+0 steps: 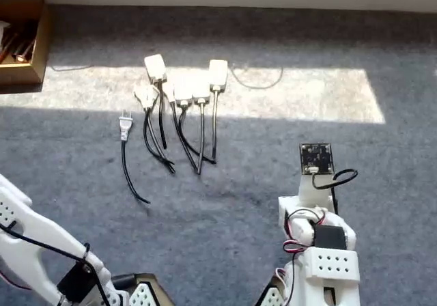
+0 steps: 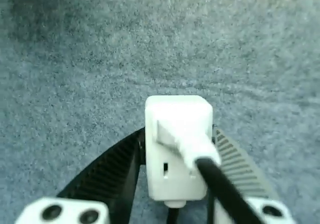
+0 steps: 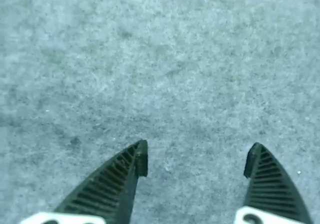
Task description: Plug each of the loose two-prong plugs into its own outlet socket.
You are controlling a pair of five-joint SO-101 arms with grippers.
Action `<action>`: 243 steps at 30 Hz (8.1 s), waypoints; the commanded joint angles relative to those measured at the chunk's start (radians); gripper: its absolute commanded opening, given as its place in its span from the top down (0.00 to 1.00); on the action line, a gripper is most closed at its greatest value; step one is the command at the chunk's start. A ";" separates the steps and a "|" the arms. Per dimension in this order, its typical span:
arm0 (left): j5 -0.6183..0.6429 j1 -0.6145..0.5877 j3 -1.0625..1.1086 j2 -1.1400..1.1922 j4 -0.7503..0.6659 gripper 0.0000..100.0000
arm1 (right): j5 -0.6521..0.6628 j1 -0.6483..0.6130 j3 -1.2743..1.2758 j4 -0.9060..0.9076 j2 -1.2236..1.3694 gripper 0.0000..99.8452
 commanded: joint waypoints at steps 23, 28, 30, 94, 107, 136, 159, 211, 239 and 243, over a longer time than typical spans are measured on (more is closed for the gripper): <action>0.468 0.725 -0.071 -0.384 0.244 0.60 | 0.009 -0.012 0.016 -0.021 -0.015 0.70; 0.572 0.909 0.090 -0.386 0.285 0.60 | 0.009 -0.012 0.036 -0.051 -0.015 0.70; 0.591 0.960 0.197 -0.390 0.341 0.60 | 0.009 -0.012 0.036 -0.053 -0.015 0.70; 0.689 1.052 0.811 -0.476 0.132 0.88 | 0.011 -0.012 0.036 -0.048 -0.015 0.70; 0.500 1.032 0.682 -0.556 0.244 1.00 | 0.011 -0.012 0.038 -0.048 -0.015 0.70; 0.516 0.998 1.362 -1.374 0.107 0.88 | 0.011 -0.012 0.038 -0.053 -0.015 0.70; 0.589 1.113 1.145 -0.700 -0.014 1.00 | 0.011 -0.012 0.038 -0.053 -0.015 0.70; 0.859 1.064 1.161 -0.734 -0.107 0.90 | 0.011 -0.012 0.038 -0.053 -0.015 0.70; 0.529 1.297 1.385 -1.461 0.353 1.00 | 0.011 -0.012 0.038 -0.054 -0.015 0.70; 0.525 1.389 1.662 -1.736 0.353 1.00 | 0.011 -0.012 0.038 -0.054 -0.015 0.70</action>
